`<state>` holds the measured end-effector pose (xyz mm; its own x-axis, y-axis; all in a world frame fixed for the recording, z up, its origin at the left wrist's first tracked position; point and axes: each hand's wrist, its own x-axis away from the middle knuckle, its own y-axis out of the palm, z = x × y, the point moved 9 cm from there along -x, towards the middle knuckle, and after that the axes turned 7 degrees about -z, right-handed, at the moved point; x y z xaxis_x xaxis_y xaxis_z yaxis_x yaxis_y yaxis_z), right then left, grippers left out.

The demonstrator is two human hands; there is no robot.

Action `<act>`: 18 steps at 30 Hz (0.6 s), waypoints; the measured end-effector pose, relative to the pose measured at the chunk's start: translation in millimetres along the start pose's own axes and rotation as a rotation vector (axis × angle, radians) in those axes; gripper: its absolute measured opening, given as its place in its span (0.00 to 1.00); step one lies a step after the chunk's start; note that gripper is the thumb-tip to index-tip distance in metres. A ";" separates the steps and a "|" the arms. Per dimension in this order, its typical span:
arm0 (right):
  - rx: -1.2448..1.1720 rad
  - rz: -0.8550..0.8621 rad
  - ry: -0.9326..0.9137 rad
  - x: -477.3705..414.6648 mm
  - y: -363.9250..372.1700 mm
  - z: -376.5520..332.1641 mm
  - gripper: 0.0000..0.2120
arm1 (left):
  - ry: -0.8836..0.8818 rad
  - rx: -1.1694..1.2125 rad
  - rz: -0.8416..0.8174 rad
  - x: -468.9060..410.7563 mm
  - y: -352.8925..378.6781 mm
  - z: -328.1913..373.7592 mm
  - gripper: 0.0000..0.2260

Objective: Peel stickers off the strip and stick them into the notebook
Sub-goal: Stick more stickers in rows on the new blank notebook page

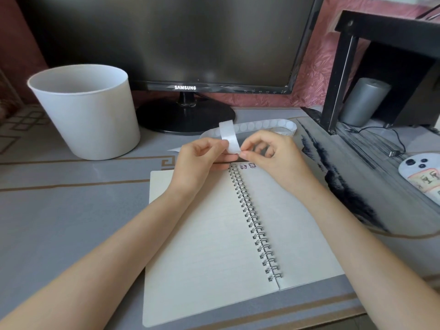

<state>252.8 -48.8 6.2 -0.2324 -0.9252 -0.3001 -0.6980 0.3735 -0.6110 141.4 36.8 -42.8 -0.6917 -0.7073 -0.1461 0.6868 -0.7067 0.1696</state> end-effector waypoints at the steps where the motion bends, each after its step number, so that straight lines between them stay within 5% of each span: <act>1: -0.020 0.008 0.001 0.1 -0.6 0.4 0.04 | 0.003 0.001 0.001 0.2 0.2 0.4 0.07; 10: -0.238 0.071 -0.017 -4.4 -4.0 7.0 0.11 | 0.006 0.008 -0.051 -0.2 5.9 1.0 0.06; 18: -0.201 0.041 0.021 -4.1 0.7 11.2 0.09 | 0.017 -0.055 -0.038 -1.0 2.9 -1.0 0.05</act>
<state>260.8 -44.0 -1.2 -0.2758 -0.9114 -0.3054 -0.8082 0.3918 -0.4396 144.3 35.5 -43.2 -0.7138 -0.6800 -0.1679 0.6719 -0.7324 0.1099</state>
